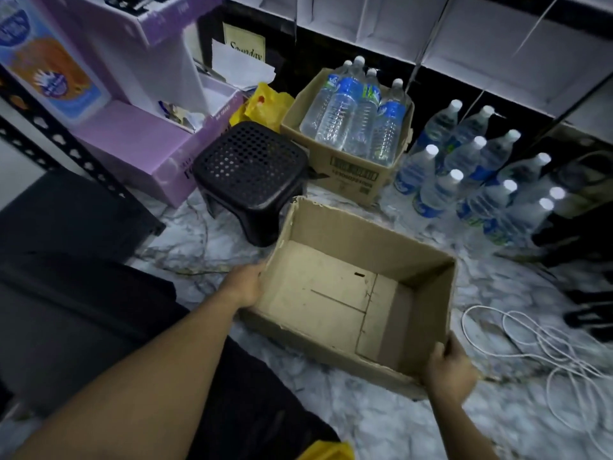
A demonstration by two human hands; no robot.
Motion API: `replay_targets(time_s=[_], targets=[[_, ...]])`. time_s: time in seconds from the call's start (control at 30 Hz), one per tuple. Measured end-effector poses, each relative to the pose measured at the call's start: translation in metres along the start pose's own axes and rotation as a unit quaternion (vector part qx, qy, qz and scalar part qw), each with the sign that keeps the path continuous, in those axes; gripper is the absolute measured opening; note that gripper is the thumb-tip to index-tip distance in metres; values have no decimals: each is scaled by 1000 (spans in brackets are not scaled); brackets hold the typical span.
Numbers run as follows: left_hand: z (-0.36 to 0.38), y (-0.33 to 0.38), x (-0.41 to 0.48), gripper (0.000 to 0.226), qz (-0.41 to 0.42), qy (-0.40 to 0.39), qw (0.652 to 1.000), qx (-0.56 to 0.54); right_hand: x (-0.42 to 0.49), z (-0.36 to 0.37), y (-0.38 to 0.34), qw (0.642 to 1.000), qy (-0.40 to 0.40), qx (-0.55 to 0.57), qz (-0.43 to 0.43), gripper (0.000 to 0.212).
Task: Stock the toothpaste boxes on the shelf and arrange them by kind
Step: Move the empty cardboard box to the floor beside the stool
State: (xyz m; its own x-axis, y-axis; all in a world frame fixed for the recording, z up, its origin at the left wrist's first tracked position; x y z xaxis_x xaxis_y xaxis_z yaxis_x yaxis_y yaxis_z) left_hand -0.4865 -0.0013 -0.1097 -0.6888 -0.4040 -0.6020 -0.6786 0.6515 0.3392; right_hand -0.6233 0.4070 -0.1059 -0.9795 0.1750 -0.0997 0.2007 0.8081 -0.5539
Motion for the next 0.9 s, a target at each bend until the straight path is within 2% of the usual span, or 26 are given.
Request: replay_targets(time_s=[0.13, 0.4, 0.53, 0.7, 0.8, 0.9], targets=[[3, -1, -6, 62, -15, -40, 999, -23, -3, 6, 4, 1000, -9, 6, -10, 28], [12, -11, -8, 77, -69, -56, 995, -43, -5, -1, 8, 999, 19, 50, 5, 56], [21, -12, -8, 74, -81, -79, 992, -56, -3, 2, 15, 997, 8, 61, 36, 39], [33, -23, -1, 84, -88, -113, 989, -42, -6, 10, 20, 997, -13, 60, 48, 41], [46, -32, -1, 77, -150, -153, 975, -55, -5, 14, 23, 996, -38, 50, 70, 45], [53, -29, -11, 51, -196, -175, 958, -115, -4, 15, 20, 996, -61, 38, 51, 46]])
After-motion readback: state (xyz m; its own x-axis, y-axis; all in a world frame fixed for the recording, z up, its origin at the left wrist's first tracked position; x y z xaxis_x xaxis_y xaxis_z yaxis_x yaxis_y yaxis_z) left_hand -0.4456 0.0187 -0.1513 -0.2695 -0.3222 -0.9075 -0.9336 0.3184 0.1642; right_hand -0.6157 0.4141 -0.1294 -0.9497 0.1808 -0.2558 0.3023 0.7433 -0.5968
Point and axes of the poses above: each hand's wrist, its own x-axis towards the middle knuckle, its own z-axis out of the palm, y = z × x, the point moved 7 cm from there along x, towards the middle knuckle, and after that the axes turned 9 degrees about x, right-handed, at the moved point
